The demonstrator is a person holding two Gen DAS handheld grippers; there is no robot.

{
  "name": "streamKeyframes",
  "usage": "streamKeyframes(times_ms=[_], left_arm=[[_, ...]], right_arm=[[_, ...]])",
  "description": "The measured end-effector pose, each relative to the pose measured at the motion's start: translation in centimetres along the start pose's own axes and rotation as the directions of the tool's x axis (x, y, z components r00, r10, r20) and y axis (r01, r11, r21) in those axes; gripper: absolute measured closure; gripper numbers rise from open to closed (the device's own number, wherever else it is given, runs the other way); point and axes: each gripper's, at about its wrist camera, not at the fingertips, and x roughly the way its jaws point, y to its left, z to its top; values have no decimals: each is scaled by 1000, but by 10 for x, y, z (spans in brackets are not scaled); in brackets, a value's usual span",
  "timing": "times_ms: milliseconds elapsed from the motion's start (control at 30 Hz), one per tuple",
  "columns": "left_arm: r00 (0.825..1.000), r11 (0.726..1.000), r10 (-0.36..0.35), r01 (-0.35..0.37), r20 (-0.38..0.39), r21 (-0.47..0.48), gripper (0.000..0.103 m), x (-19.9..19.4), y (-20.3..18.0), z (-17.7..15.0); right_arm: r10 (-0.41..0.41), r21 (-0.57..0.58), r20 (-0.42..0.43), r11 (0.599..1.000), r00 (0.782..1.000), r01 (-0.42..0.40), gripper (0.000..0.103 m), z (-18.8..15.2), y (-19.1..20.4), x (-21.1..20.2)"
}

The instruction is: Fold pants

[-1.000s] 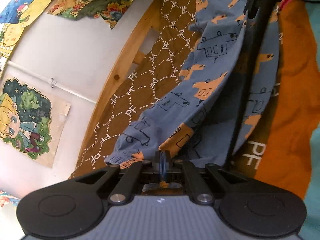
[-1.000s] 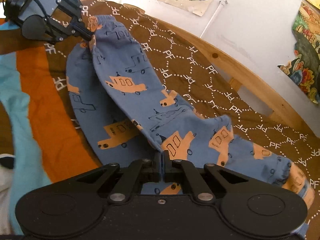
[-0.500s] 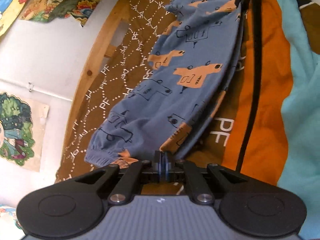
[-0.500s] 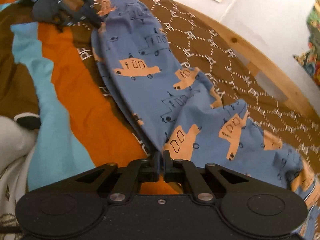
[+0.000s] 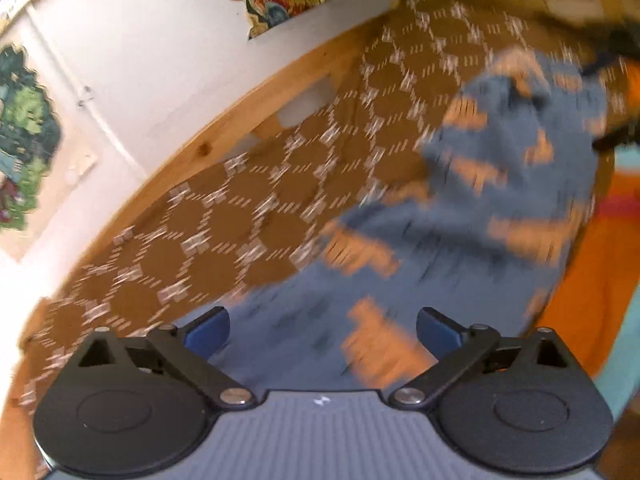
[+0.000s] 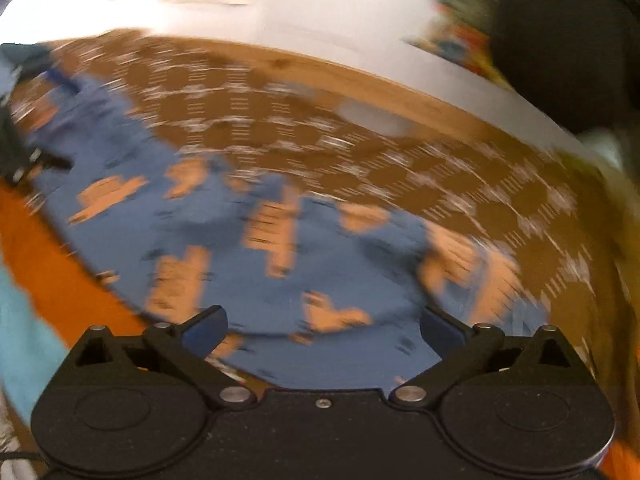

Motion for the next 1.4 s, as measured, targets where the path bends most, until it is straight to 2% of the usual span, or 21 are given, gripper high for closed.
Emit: streamKeyframes(times_ms=[67,167,300,367,400,500,600,667,767,833,900,933,967,1000,1067,1100,1200,1300,1400], left_arm=[[999,998,-39,39,5,-55,0,14,-13,22],[993,986,-115,114,2,-120,0,29,-34,46],[978,967,-210,210,15,-145,2,42,-68,67],[969,961,-248,249,20,-117,8,44,-86,72],[964,960,-264,264,11,-91,14,46,-97,74],[952,952,-306,305,-20,-31,31,55,-121,79],[939,940,-342,341,-44,-29,38,63,-134,80],[933,934,-356,355,-54,-22,41,65,-140,79],[925,929,-370,369,-86,-25,49,73,-146,78],[919,925,-380,377,-108,-46,66,78,-144,78],[912,919,-393,386,-121,-77,77,83,-142,78],[909,917,-398,389,-123,-90,85,83,-140,78],[907,915,-401,391,-127,-101,90,84,-139,79],[908,916,-399,388,-129,-104,97,84,-138,79],[914,922,-385,374,-129,-99,100,83,-138,79],[915,923,-383,372,-128,-98,100,82,-138,79],[919,926,-376,366,-119,-95,101,78,-137,81],[923,924,-376,366,-88,-111,101,68,-129,86],[913,910,-404,395,-50,-129,101,56,-118,91]], right_arm=[[-5,144,-19,989,1000,8,1,-5,-29,5],[16,387,-4,922,1000,-13,2,-17,-71,10],[63,571,40,818,997,-75,21,-32,-105,22],[78,628,67,771,995,-103,32,-36,-116,29],[81,649,80,752,994,-113,35,-38,-120,31],[90,697,120,702,989,-148,36,-40,-132,38],[83,723,142,672,986,-161,36,-42,-140,39],[72,714,146,682,987,-155,36,-45,-141,42],[30,667,151,735,988,-124,36,-41,-142,47],[32,631,168,765,985,-133,36,-37,-142,50],[36,590,173,796,984,-133,36,-34,-140,56],[39,579,172,805,984,-133,39,-33,-140,59],[45,573,169,808,985,-136,53,-32,-140,62],[46,573,163,809,986,-132,61,-31,-140,64],[31,564,153,818,988,-113,82,-30,-138,62],[26,552,154,827,988,-108,88,-28,-137,61],[-27,509,145,859,989,-51,90,-22,-133,52],[-77,489,157,872,985,-10,91,-14,-135,37],[-124,456,148,889,981,44,92,-4,-138,15]])
